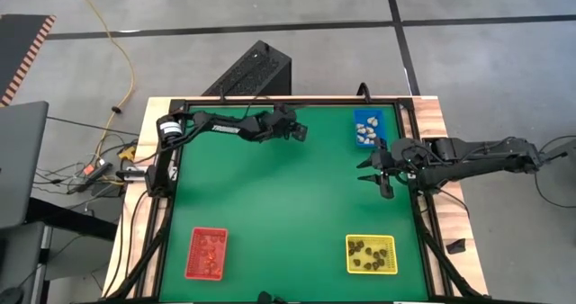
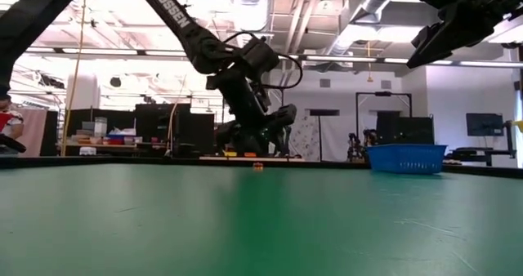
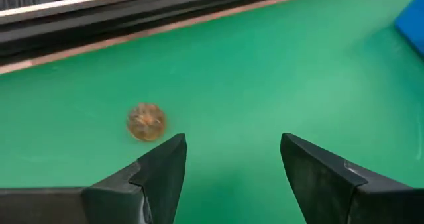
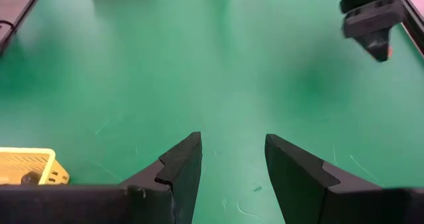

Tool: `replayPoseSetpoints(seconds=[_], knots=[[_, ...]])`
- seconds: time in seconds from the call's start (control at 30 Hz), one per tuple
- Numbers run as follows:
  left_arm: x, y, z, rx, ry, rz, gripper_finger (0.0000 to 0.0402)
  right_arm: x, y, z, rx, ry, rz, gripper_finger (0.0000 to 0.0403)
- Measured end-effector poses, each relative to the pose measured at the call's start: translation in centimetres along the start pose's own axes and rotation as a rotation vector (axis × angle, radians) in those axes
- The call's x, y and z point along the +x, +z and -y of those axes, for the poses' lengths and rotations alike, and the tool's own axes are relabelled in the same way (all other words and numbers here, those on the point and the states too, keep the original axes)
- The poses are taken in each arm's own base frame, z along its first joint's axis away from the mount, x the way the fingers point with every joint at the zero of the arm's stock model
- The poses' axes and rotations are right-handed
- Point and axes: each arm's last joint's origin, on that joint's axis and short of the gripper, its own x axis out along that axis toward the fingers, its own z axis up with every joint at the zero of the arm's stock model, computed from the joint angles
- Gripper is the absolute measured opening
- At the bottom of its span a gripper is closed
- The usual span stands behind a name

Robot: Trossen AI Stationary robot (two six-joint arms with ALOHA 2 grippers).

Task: Sort Halloween decoration
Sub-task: Put the orange pumpkin toy into the red bin

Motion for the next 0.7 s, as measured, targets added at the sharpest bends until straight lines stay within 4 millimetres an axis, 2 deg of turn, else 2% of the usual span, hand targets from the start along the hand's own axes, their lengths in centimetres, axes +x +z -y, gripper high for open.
replayPoseSetpoints(seconds=[0.2, 0.33, 0.57, 0.7], knots=[[-0.1, 2.9, -0.8, -0.007, 0.103, -0.085, 0.0231, 0.0, 0.0, 0.0, 0.019, 0.0, 0.005, 0.0196], [-0.2, 5.1, -1.7, -0.016, 0.103, -0.115, 0.0231, 0.0, 0.1, 0.0, 0.019, 0.0, 0.005, 0.0196], [0.5, 6.5, -4.6, -0.118, 0.035, -0.24, 0.0231, 0.0, 0.1, 0.0, 0.02, 0.001, 0.005, 0.0196], [0.6, 7.2, -4.9, -0.145, -0.035, -0.258, 0.0231, 0.0, 0.1, 0.0, 0.02, 0.001, 0.011, 0.0196]])
